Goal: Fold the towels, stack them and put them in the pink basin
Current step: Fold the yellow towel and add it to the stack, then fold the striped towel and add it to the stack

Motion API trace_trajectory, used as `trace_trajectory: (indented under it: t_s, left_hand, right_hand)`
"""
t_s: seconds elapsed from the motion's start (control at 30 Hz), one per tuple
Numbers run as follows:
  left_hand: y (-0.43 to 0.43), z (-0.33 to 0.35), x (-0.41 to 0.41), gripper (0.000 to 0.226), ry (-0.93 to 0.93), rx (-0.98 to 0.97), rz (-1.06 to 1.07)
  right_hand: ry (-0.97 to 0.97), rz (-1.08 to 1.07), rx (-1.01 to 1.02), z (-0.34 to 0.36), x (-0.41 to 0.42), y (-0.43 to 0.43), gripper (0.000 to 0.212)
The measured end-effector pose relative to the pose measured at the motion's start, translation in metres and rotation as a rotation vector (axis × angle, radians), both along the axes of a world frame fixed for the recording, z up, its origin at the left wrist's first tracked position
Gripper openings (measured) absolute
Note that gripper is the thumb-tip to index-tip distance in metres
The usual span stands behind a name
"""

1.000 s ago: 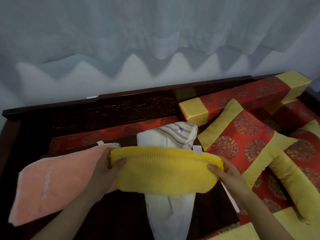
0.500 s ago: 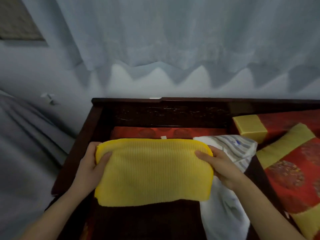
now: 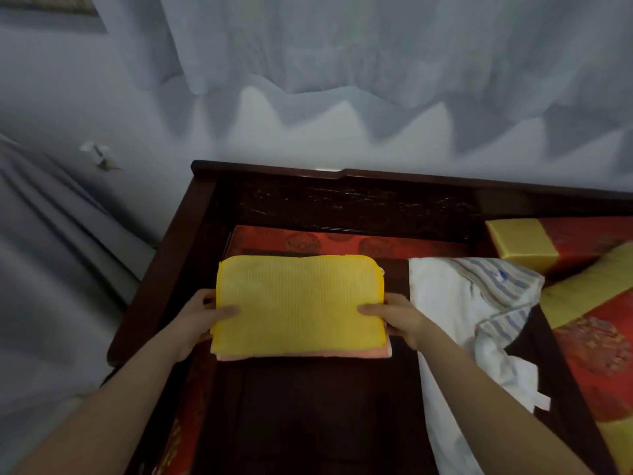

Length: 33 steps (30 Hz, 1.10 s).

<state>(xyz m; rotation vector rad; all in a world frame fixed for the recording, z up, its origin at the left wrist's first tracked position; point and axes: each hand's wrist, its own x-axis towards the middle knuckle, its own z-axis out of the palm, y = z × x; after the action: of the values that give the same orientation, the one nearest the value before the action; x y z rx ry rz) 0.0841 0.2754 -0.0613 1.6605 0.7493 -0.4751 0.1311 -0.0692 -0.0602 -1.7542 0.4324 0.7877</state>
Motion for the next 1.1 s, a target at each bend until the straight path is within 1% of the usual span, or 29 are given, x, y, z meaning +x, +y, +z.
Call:
trace_trajectory:
  t_s: [0.1,0.17,0.23,0.3,0.33,0.37,0.4,0.43,0.47,0.5,0.53,0.57,0.6,0.67,0.73,0.8,0.83,0.9,0.97,1.0,1.03,1.07,1.1]
  left_hand:
    - [0.006,-0.001,-0.005,0.05,-0.035,0.075,-0.108]
    - [0.007,-0.001,-0.006,0.047,-0.056,0.123,-0.167]
    - [0.004,0.0,-0.005,0.051,-0.047,0.192,-0.241]
    - [-0.002,0.001,0.0,0.059,0.003,0.282,-0.325]
    - [-0.002,0.005,0.002,0.062,0.037,0.359,-0.371]
    - [-0.003,0.012,0.004,0.065,0.061,0.48,-0.428]
    - [-0.005,0.019,0.008,0.066,0.042,0.624,-0.475]
    - [-0.009,0.026,0.011,0.066,-0.015,0.76,-0.482]
    - [-0.017,0.034,0.012,0.063,-0.124,0.856,-0.434]
    - [-0.031,0.044,0.009,0.055,-0.256,0.884,-0.345]
    - [-0.057,0.055,0.005,0.045,-0.397,0.844,-0.252]
    - [-0.088,0.064,-0.001,0.036,-0.499,0.768,-0.193]
    - [-0.118,0.071,-0.008,0.029,-0.56,0.689,-0.191]
    - [-0.191,0.065,-0.024,0.022,-0.579,0.524,-0.341]
    - [-0.26,0.041,-0.037,0.021,-0.499,0.37,-0.531]
    - [-0.313,0.004,-0.047,0.022,-0.383,0.289,-0.592]
    - [-0.337,-0.013,-0.051,0.025,-0.298,0.276,-0.565]
    - [-0.364,-0.036,-0.053,0.044,-0.152,0.317,-0.441]
    - [-0.379,-0.049,-0.049,0.057,-0.107,0.408,-0.322]
    - [-0.387,-0.052,-0.046,0.06,-0.097,0.414,-0.274]
    - [-0.391,-0.053,-0.042,0.061,-0.067,0.369,-0.229]
    - [-0.396,-0.053,-0.039,0.061,-0.025,0.304,-0.202]
    - [-0.401,-0.051,-0.038,0.055,0.031,0.248,-0.21]
  right_hand:
    - [-0.078,0.039,-0.02,0.002,-0.01,-0.008,0.044]
    - [-0.149,0.081,-0.083,0.006,-0.016,-0.011,0.036]
    - [-0.214,0.114,-0.199,0.005,-0.023,-0.012,0.031]
    - [-0.217,0.115,-0.286,0.0,-0.029,-0.017,0.033]
    - [-0.204,0.11,-0.297,-0.001,-0.031,-0.021,0.034]
    - [-0.195,0.092,-0.288,-0.002,-0.033,-0.025,0.034]
    - [-0.2,0.06,-0.272,-0.001,-0.035,-0.035,0.032]
    - [-0.22,0.029,-0.258,0.001,-0.036,-0.046,0.028]
    - [-0.254,0.004,-0.252,0.004,-0.038,-0.06,0.023]
    - [-0.295,-0.02,-0.256,0.006,-0.041,-0.075,0.017]
    - [-0.336,-0.05,-0.275,0.009,-0.045,-0.095,0.012]
    - [-0.37,-0.075,-0.308,0.011,-0.05,-0.117,0.006]
    - [-0.399,-0.113,-0.349,0.011,-0.054,-0.134,0.004]
    - [-0.428,-0.206,-0.441,0.009,-0.064,-0.181,0.009]
    - [-0.41,-0.272,-0.462,0.004,-0.073,-0.222,0.012]
    - [-0.386,-0.279,-0.487,-0.006,-0.08,-0.251,0.018]
    - [-0.366,-0.253,-0.508,-0.009,-0.084,-0.263,0.018]
    - [-0.327,-0.204,-0.498,-0.02,-0.088,-0.275,0.015]
    - [-0.328,-0.147,-0.419,-0.027,-0.086,-0.28,0.017]
    - [-0.331,-0.099,-0.382,-0.032,-0.086,-0.283,0.019]
    - [-0.327,-0.001,-0.365,-0.035,-0.086,-0.283,0.022]
    - [-0.342,0.164,-0.408,-0.038,-0.086,-0.283,0.033]
    - [-0.344,0.344,-0.512,-0.042,-0.087,-0.283,0.048]
